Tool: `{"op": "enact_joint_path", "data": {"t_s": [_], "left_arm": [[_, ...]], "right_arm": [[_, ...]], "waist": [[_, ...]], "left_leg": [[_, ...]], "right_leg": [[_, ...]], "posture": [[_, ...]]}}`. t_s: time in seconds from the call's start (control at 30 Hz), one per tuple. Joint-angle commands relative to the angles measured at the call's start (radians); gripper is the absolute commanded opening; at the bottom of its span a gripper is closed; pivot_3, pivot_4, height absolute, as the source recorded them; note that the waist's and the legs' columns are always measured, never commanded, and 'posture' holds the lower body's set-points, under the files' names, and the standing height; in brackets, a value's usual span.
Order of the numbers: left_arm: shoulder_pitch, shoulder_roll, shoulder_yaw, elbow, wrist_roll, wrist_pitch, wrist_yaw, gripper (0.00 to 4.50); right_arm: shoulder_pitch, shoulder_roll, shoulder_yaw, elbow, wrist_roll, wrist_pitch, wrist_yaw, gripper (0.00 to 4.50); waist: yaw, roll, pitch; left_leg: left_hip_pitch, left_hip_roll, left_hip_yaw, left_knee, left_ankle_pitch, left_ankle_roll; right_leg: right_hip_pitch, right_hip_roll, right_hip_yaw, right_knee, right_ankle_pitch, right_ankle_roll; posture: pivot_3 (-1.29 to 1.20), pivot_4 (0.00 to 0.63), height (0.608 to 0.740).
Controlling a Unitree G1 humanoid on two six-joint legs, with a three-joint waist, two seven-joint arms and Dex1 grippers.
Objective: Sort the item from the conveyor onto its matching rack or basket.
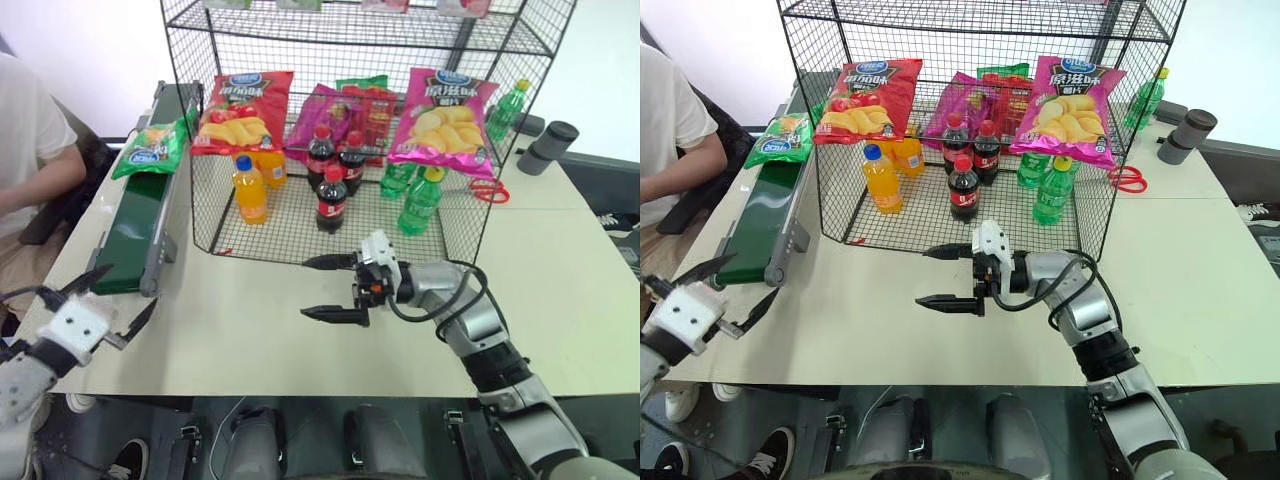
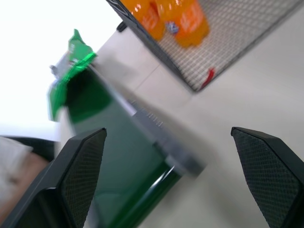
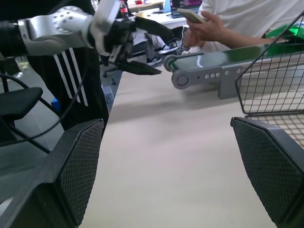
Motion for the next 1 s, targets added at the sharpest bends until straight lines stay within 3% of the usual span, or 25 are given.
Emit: {"op": "enact_joint_path", "data": {"t_s": [0.03, 0.17, 0.33, 1.0], "left_arm": [[0.025, 0.037, 0.060, 0.031, 0.128, -0.107, 0.107, 4.50], [0.044, 0.107, 0.086, 0.116, 0.273, -0.212, 0.231, 4.50], [0.022, 0.172, 0.071, 0.247, 0.329, -0.227, 0.333, 4.50], [-0.025, 0.239, -0.034, 0.366, 0.351, -0.266, 0.446, 4.50]], "right_arm": [[-0.019, -0.003, -0.020, 0.008, -0.007, -0.028, 0.022, 4.47], [-0.026, -0.004, -0.027, 0.013, -0.009, -0.034, 0.031, 4.47], [-0.020, 0.000, -0.030, 0.010, -0.020, -0.044, 0.025, 4.47], [-0.009, 0.009, -0.032, 0.008, -0.043, -0.082, -0.019, 4.47]], "waist": [[0.002, 0.000, 0.000], [-0.001, 0.000, 0.000], [-0.003, 0.000, 0.000], [-0.004, 0.000, 0.000]], "left_leg": [[0.000, 0.000, 0.000, 0.000, 0.000, 0.000], [-0.001, 0.000, 0.001, 0.000, 0.000, 0.000], [-0.001, 0.001, 0.002, -0.001, 0.000, 0.000], [-0.002, 0.002, 0.004, -0.001, 0.000, 0.000]], "right_leg": [[0.000, -0.001, 0.000, 0.000, 0.000, 0.000], [-0.001, -0.002, 0.000, 0.000, 0.000, 0.000], [-0.002, -0.002, 0.000, 0.000, 0.000, 0.000], [-0.004, -0.002, 0.000, 0.001, 0.000, 0.000]], "posture": [[0.00, 0.150, 0.740], [0.00, 0.150, 0.740], [0.00, 0.150, 0.740], [0.00, 0.150, 0.740]]}}
